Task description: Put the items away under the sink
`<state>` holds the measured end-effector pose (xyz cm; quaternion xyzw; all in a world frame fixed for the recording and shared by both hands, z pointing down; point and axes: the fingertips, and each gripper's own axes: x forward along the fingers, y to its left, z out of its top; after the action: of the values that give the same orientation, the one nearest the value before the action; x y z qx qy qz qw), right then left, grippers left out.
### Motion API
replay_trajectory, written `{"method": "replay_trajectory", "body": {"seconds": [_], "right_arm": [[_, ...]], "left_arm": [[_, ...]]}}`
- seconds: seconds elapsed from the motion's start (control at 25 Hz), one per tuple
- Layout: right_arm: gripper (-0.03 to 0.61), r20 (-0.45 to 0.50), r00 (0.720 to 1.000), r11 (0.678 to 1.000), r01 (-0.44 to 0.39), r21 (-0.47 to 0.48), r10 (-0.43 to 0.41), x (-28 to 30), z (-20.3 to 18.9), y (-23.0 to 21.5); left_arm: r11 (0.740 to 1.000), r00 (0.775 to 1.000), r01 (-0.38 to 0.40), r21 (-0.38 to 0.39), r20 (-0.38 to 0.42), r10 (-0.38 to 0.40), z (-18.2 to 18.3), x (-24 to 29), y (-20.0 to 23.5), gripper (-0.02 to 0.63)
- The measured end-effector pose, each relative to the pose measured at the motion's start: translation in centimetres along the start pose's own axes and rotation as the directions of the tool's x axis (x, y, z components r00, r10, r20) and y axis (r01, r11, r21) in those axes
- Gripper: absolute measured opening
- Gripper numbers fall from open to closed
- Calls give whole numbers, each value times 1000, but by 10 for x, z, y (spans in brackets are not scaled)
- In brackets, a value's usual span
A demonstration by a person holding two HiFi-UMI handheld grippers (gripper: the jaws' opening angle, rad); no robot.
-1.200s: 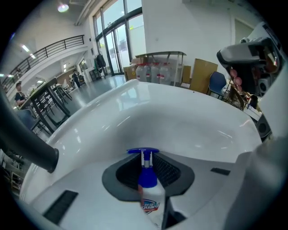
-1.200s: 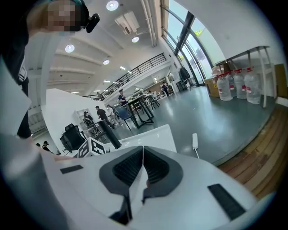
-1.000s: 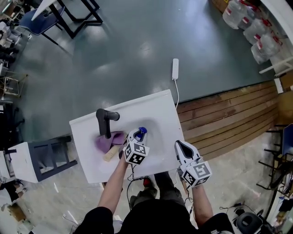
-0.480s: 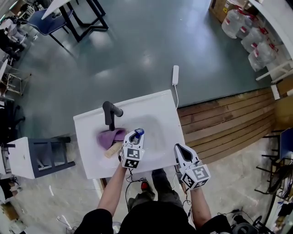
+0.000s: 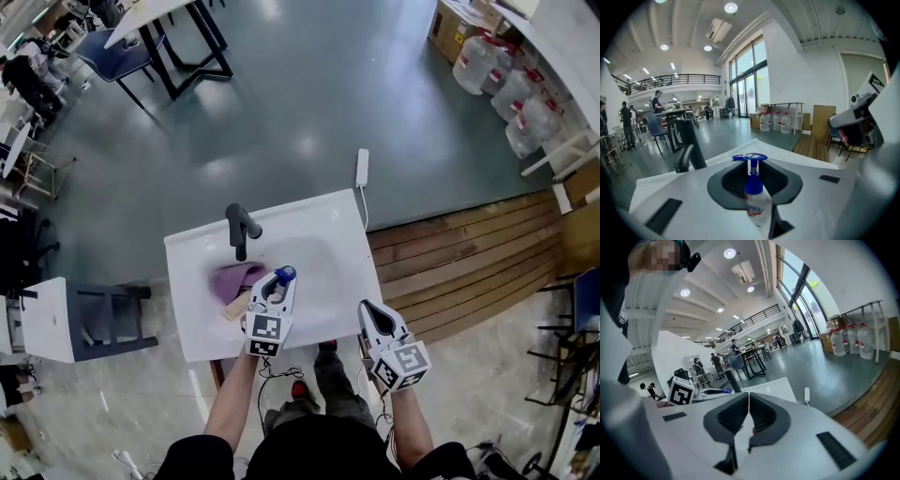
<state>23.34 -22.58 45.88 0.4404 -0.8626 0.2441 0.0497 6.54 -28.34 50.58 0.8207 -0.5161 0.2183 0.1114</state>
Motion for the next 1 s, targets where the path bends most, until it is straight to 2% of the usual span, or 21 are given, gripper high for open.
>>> {"method": "replay_trajectory", "body": {"seconds": [0.24,0.44,0.76,1.0], "right_arm": [[31,36,999,999,-19,-27,20,-17,11,19],[31,69,997,998,-25,-63,29,-35,21,43],[31,106,992,988,-46,-149,63,-57,33,98],[31,132,987,979,-66,-195,93,-80,33,142]], "left_arm": [[999,997,-15,33,72,13,40,-35,-10,74],[1000,992,-27,-1,126,27,61,-76,-16,74],[999,984,-33,-37,174,39,72,-152,-23,74],[995,975,-65,-75,209,80,65,-215,-25,74]]}}
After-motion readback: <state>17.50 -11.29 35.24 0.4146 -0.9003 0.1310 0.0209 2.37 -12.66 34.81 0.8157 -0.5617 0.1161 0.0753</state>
